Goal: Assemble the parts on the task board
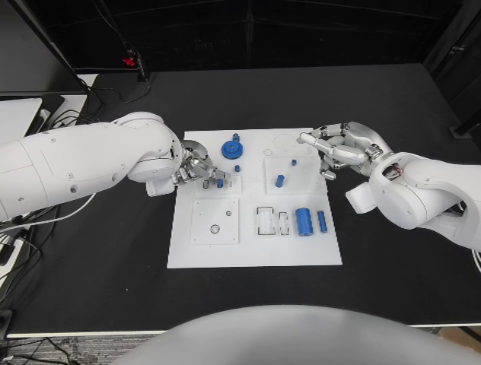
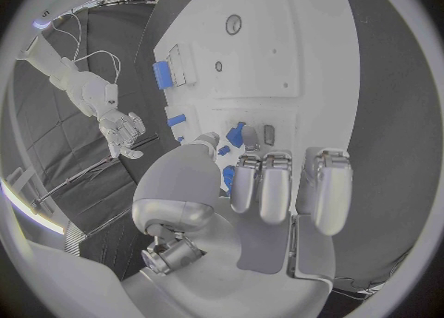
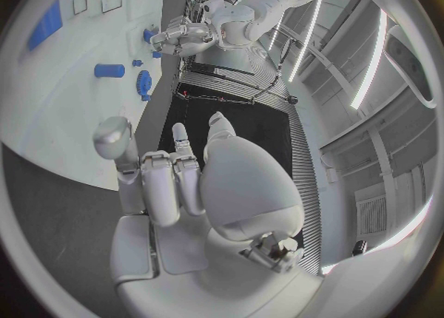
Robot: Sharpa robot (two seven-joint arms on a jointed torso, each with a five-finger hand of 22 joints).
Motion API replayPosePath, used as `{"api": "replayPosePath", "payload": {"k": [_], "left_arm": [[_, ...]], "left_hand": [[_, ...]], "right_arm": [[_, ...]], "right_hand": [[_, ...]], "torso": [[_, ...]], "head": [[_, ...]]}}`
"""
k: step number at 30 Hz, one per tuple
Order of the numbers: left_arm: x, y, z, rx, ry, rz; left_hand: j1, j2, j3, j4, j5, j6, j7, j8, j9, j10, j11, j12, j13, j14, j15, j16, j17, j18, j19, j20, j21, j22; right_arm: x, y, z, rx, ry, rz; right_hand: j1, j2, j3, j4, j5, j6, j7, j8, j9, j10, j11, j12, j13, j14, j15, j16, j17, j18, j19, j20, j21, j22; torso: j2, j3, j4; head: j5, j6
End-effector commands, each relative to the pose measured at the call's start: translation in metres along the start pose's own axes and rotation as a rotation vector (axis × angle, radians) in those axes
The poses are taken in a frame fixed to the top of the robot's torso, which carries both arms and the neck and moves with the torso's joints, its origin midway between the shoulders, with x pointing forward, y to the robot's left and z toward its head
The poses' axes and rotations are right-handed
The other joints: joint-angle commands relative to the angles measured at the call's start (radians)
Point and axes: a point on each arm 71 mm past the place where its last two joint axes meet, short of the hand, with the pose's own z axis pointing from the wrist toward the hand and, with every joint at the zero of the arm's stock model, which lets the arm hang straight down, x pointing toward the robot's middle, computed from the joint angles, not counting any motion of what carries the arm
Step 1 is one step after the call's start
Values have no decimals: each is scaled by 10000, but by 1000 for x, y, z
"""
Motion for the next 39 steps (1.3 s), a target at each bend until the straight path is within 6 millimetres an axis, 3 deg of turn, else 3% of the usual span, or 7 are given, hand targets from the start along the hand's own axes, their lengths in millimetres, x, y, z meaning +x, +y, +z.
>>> {"api": "replayPosePath", "payload": {"k": [1, 7, 16, 26, 29, 32, 39], "left_arm": [[-1, -1, 0, 36, -96, 13], [0, 0, 0, -22, -18, 58], [-1, 0, 0, 87, -176, -37], [-8, -6, -10, 435, -290, 73], [-11, -12, -15, 500, -193, 282], [-15, -18, -21, 390, 13, 604], [-26, -31, -30, 85, 199, 1159]], "left_hand": [[99, 34, -48, -2, 6, -90, 3, -92, -41, 1027, -31, -50, 2626, 1048, -26, 9, 2634, -65, 1024, 0, 31, 2634], [100, 98, -87, -4, 11, -79, 85, -567, -432, 1027, 42, -50, 2626, 1048, 12, 9, 2634, -65, 1024, 17, 31, 2634], [123, 102, -91, -10, 12, -22, 89, -631, -507, 1027, 48, -50, 2626, 1048, 21, 9, 2634, -65, 1024, 24, 31, 2634], [253, -69, -176, -22, -132, -22, 96, -672, -556, 1027, 51, -50, 2626, 1048, 45, 9, 2634, -65, 1024, 44, 31, 2634], [573, -87, -133, -25, -129, -348, 242, -1252, -1031, 1027, 174, -50, 2626, 1048, 106, 9, 2634, -65, 1024, 77, 31, 2634], [879, -89, -133, -38, -131, -172, 391, -1907, -1846, 1027, 321, -50, 2626, 1048, 224, 9, 2634, -65, 1024, 176, 31, 2634], [1119, 54, -184, -15, -132, 213, 507, -2775, -3048, 1027, 426, -50, 2626, 1048, 306, 9, 2634, -65, 1024, 270, 31, 2634]], "right_arm": [[1, 1, 0, -42, 123, 44], [2, 1, 0, -33, 132, 47], [2, 1, 0, -29, 142, 50], [2, 0, 1, -15, 137, 49], [2, 0, 1, -8, 135, 50], [3, 0, 1, -2, 135, 51], [3, 1, 1, 11, 133, 54]], "right_hand": [[-23, 93, -57, -5, 40, -57, 12, 22, 17, 1060, 24, -34, 2600, 559, -4, -34, 1823, 181, -62, 15, -32, -9], [-23, 93, -57, -5, 40, -57, 12, 22, 17, 1060, 24, -34, 2600, 559, -4, -34, 1823, 181, -62, 15, -32, -9], [-23, 93, -57, -5, 40, -57, 12, 22, 17, 1060, 24, -34, 2600, 559, -4, -34, 1823, 181, -62, 15, -32, -9], [-23, 93, -57, -5, 40, -57, 12, 22, 17, 1060, 24, -34, 2600, 559, -4, -34, 1823, 181, -62, 15, -32, -9], [-12, 100, -65, -5, 48, -63, 12, 40, 17, 1060, 24, -34, 2600, 560, -4, -32, 1825, 176, -47, 15, -14, 4], [-12, 100, -65, -5, 48, -63, 12, 40, 17, 1060, 24, -34, 2600, 560, -4, -32, 1825, 176, -47, 15, -14, 4], [-9, 101, -68, -5, 49, -64, 12, 45, 18, 1060, 24, -34, 2600, 560, -4, -32, 1824, 173, -40, 15, -4, 11]], "torso": [[4, -2, -4], [1, 2, -2], [0, -1, -6], [-4, -1, -13], [4, 9, -6], [2, 9, -11], [12, 13, -13]], "head": [[-1, 2], [1, 2], [6, 2], [-23, 2], [-31, 2], [-23, 2], [-11, 2]]}}
